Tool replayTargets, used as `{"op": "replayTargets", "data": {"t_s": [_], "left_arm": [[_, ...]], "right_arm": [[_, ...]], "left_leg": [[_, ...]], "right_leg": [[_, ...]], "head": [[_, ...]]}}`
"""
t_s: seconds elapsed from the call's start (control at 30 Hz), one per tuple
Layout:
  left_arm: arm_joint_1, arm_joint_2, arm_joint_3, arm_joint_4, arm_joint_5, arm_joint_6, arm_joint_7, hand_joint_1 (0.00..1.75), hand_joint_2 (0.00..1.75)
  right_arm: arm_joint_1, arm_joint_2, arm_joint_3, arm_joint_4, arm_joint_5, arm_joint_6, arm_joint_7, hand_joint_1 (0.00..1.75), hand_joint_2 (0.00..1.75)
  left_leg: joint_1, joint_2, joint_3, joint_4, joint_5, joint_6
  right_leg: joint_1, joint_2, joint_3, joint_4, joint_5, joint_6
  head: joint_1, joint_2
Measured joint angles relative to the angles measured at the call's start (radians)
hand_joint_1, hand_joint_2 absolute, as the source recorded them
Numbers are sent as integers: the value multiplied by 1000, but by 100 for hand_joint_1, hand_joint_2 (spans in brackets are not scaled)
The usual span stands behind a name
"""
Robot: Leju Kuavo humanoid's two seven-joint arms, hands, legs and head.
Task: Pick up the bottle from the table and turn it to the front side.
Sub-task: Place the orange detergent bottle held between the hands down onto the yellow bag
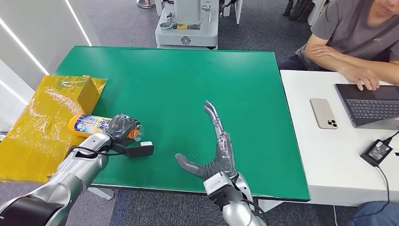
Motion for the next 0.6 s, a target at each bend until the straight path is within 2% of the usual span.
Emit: {"op": "replayTargets", "data": {"t_s": [0.27,0.5,0.53,0.6], "left_arm": [[7,24,-13,12,-17,-35,102,175,175],[9,57,-13,16,-20,-21,117,175,175],[9,62,-13,16,-22,-16,117,165,175],[9,73,-13,16,-24,-8,116,80,175]], "right_arm": [[-1,0,-2,11,-8,-2,-8,0,175],[-1,0,-3,11,-8,4,-8,0,175],[-1,0,-4,11,-8,5,-8,0,175],[-1,0,-4,11,-8,6,-8,0,175]], "left_leg": [[0,1,0,0,0,0],[0,1,0,-1,0,0],[0,1,0,-1,0,0],[0,0,0,-1,0,0]], "right_leg": [[0,1,0,0,0,0],[0,0,0,1,0,0],[0,0,0,1,0,0],[0,0,0,1,0,0]], "head": [[0,0],[0,0],[0,0],[0,0]]}}
